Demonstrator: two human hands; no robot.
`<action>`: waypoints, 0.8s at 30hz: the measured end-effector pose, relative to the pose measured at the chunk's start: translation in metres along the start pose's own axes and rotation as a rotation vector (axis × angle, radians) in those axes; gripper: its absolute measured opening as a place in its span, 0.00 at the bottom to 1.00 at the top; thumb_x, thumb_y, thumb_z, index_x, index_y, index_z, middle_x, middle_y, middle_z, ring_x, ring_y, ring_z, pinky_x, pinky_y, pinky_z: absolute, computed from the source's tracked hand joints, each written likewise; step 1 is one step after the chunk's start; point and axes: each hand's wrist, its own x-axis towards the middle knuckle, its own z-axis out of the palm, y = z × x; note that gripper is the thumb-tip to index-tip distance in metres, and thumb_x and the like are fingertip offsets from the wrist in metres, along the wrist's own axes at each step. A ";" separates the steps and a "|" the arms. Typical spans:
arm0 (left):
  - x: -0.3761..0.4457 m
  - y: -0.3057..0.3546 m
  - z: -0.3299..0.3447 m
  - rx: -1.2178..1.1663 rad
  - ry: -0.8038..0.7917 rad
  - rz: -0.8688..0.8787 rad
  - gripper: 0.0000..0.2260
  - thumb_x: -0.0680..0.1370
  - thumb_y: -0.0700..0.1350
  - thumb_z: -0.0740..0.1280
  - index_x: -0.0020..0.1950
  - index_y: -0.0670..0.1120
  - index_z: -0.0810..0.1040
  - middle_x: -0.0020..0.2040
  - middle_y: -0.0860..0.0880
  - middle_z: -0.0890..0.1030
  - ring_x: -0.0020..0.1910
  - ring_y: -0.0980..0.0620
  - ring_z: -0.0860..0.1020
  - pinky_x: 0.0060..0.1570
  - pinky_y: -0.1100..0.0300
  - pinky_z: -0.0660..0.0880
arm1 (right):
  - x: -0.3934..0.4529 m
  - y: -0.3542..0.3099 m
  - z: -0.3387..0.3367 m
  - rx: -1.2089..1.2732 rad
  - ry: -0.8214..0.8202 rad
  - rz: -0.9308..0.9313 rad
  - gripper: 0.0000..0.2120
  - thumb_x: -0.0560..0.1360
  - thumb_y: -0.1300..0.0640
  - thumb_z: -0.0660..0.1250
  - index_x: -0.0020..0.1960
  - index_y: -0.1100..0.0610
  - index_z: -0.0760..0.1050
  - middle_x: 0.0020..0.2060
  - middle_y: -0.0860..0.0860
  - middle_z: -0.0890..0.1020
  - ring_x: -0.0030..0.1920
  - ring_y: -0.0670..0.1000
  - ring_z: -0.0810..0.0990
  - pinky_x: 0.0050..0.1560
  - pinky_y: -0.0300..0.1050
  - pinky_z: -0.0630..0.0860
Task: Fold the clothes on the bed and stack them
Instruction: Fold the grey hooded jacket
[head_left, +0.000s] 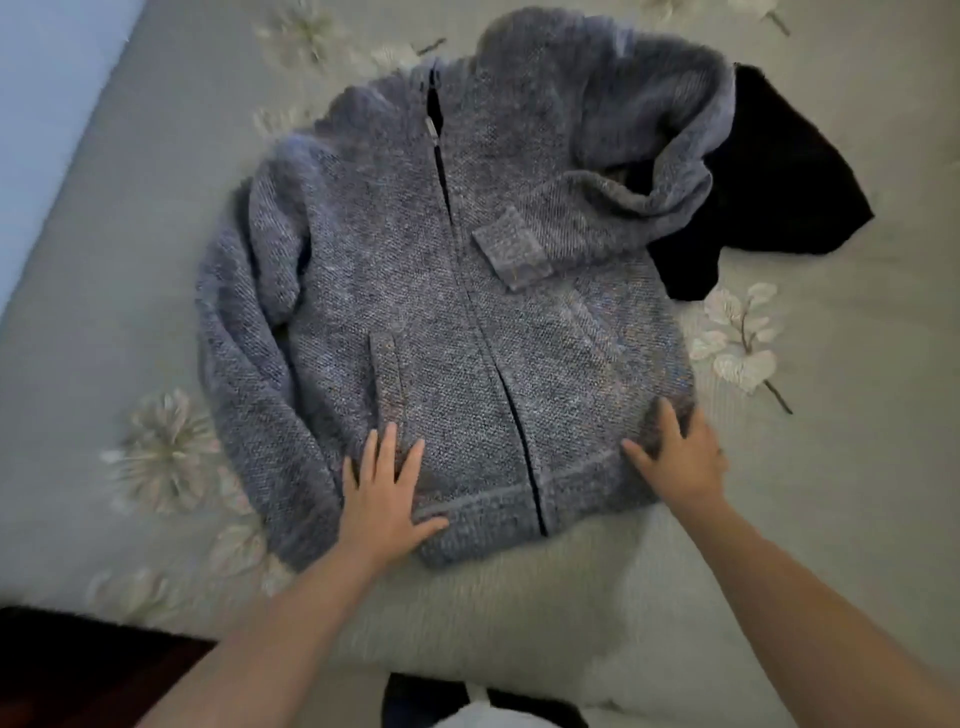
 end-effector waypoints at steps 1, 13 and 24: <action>-0.004 -0.001 0.009 -0.011 0.034 0.000 0.41 0.72 0.67 0.58 0.74 0.52 0.38 0.74 0.44 0.35 0.73 0.42 0.37 0.70 0.42 0.44 | 0.004 0.009 0.003 0.044 0.033 0.036 0.37 0.73 0.40 0.61 0.75 0.53 0.51 0.72 0.63 0.56 0.71 0.62 0.57 0.67 0.59 0.59; -0.008 0.002 -0.052 -0.017 -0.015 0.013 0.28 0.74 0.33 0.58 0.72 0.54 0.62 0.64 0.43 0.72 0.61 0.43 0.71 0.54 0.54 0.70 | -0.014 0.009 -0.049 -0.254 -0.075 -0.364 0.15 0.75 0.57 0.61 0.60 0.61 0.72 0.53 0.59 0.77 0.53 0.59 0.76 0.47 0.47 0.73; -0.083 0.046 -0.077 0.221 -0.663 -0.019 0.14 0.77 0.41 0.59 0.62 0.42 0.74 0.58 0.44 0.77 0.48 0.48 0.75 0.48 0.60 0.74 | -0.079 0.057 -0.078 -0.442 -0.731 -0.145 0.08 0.73 0.59 0.63 0.38 0.62 0.75 0.31 0.55 0.76 0.27 0.51 0.75 0.25 0.40 0.74</action>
